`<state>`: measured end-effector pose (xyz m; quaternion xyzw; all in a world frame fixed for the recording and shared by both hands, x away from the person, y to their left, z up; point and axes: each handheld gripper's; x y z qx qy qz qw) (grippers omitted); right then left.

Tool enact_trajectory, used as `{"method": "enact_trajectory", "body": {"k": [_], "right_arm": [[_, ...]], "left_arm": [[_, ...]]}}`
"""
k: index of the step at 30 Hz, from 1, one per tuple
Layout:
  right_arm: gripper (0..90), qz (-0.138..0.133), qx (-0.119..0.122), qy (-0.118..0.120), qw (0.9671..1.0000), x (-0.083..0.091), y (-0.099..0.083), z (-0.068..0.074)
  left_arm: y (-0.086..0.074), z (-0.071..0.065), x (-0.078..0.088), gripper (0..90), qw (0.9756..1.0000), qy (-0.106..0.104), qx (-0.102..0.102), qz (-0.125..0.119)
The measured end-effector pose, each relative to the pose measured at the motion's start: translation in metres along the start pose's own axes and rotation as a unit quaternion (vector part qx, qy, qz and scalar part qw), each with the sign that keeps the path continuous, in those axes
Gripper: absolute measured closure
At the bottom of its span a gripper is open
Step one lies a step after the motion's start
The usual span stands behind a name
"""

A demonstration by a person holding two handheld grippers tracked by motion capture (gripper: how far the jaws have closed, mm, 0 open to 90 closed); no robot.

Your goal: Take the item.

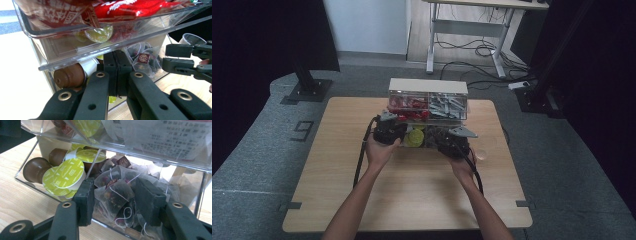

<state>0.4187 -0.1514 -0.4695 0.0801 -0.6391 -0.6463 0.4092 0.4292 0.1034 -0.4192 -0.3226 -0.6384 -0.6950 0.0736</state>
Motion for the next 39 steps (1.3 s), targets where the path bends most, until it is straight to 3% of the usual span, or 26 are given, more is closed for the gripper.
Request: {"method": "enact_trajectory", "body": {"k": [5, 27, 39], "right_arm": [[50.1, 0.007, 0.003, -0.004, 1.0, -0.005, 0.003, -0.001], [51.5, 0.011, -0.028, -0.015, 0.9994, -0.026, 0.003, -0.021], [51.4, 0.013, -0.035, -0.012, 0.9992, -0.031, 0.007, -0.021]], "left_arm": [[0.0, 0.0, 0.0, 89.3, 1.0, 0.0, -0.001, 0.0], [0.001, 0.001, 0.001, 89.3, 1.0, -0.001, -0.002, 0.002], [0.0, 0.001, 0.0, 89.1, 1.0, -0.002, 0.002, 0.0]]}}
Point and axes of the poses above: each handheld gripper's, and its own axes: x roughly backward along the jaws, y roughly out of its top, z roughly to its left, and after that the axes turned 14 degrees about y, right-handed
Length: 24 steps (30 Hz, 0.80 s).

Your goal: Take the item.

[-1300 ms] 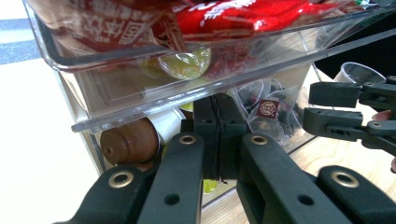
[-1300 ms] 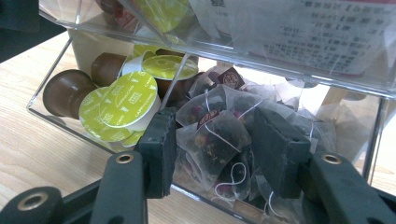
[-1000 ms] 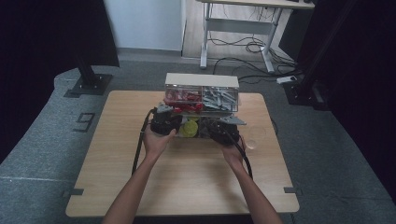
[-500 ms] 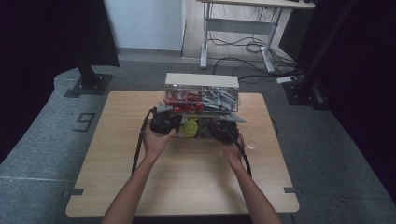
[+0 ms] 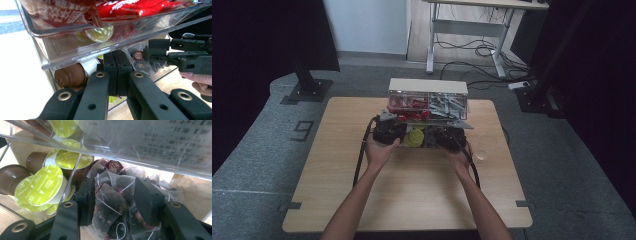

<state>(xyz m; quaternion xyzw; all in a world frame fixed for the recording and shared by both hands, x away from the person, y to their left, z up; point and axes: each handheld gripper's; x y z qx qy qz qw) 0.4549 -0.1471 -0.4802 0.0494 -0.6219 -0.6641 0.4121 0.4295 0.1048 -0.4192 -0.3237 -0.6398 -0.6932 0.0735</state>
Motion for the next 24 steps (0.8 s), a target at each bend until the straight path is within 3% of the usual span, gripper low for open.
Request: {"method": "enact_trajectory", "body": {"k": [12, 16, 24], "right_arm": [[51.6, -0.011, 0.013, 0.004, 0.9999, -0.0012, 0.002, 0.0056], [51.6, 0.001, 0.008, 0.003, 1.0, -0.005, 0.0013, 0.0075], [59.9, 0.006, 0.02, -0.009, 0.9997, -0.0068, -0.0003, 0.0067]], "left_arm": [[-0.0002, -0.0007, -0.0006, 88.8, 1.0, 0.0, 0.0, 0.0], [0.0001, -0.0018, -0.0001, 88.8, 1.0, 0.0, -0.002, -0.001], [-0.0005, -0.0011, -0.0004, 88.7, 1.0, -0.001, -0.001, -0.001]]}}
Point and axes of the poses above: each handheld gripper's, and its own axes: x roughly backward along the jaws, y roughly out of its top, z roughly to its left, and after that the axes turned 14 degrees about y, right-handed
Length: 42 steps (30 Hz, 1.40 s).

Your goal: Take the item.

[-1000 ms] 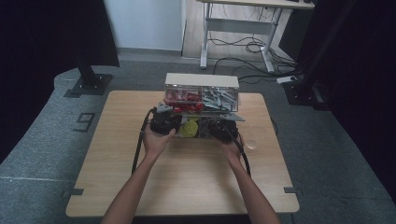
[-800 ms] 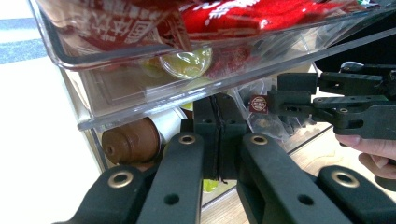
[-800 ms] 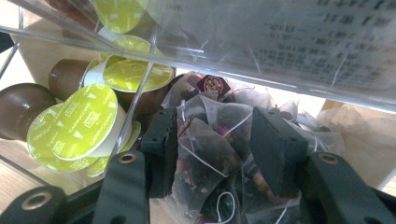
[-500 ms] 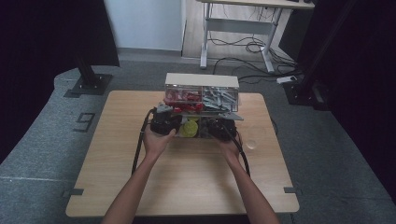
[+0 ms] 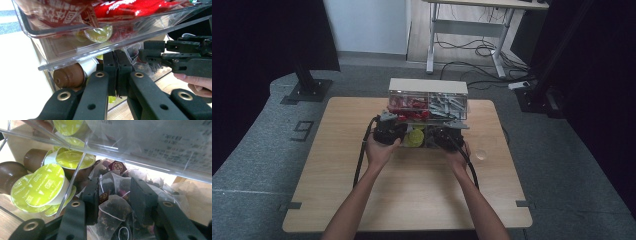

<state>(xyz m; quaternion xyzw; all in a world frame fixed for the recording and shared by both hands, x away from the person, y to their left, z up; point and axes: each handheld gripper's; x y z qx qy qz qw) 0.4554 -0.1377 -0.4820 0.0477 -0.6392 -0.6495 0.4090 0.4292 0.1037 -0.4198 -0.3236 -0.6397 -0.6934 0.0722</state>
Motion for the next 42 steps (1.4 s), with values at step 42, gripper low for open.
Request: {"method": "enact_trajectory", "body": {"k": [42], "right_arm": [[88.8, -0.038, 0.019, 0.033, 0.9985, 0.041, 0.005, 0.007]], "left_arm": [[0.0, -0.003, -0.002, 88.5, 1.0, 0.0, 0.0, 0.002]]}}
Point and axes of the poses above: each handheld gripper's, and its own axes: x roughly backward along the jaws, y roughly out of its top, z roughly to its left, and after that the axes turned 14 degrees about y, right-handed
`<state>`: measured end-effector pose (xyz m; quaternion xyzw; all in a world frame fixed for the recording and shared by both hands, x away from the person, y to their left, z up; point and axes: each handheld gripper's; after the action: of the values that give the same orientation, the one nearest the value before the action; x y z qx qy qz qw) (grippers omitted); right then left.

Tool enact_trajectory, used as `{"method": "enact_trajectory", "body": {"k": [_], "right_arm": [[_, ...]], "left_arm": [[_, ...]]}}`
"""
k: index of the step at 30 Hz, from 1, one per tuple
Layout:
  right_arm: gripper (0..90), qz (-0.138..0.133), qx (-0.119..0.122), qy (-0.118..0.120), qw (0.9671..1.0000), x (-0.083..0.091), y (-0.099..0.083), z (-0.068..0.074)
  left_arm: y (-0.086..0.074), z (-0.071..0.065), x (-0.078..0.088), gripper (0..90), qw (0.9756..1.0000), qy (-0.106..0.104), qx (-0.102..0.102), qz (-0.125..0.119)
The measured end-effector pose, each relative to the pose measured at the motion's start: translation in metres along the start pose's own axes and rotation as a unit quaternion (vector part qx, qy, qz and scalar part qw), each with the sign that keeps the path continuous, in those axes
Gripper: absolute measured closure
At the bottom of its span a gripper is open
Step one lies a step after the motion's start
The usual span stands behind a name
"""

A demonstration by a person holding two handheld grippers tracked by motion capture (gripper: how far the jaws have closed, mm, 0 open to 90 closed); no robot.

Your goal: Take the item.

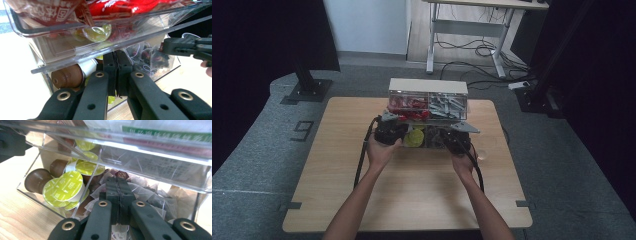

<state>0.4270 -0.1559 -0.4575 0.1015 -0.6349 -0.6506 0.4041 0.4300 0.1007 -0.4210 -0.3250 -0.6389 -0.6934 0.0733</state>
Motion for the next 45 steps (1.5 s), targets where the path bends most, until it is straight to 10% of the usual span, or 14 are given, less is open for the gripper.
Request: {"method": "enact_trajectory", "body": {"k": [45], "right_arm": [[88.7, -0.028, 0.007, -0.004, 0.9996, 0.061, 0.004, -0.012]], "left_arm": [[-0.001, -0.003, -0.003, 88.2, 1.0, 0.0, 0.001, 0.002]]}}
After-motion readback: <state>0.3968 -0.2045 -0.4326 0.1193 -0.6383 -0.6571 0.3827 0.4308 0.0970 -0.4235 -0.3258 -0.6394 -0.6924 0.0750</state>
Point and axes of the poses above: each handheld gripper's, and its own axes: x roughly backward along the jaws, y roughly out of its top, z roughly to its left, and after that the axes turned 14 degrees about y, right-handed
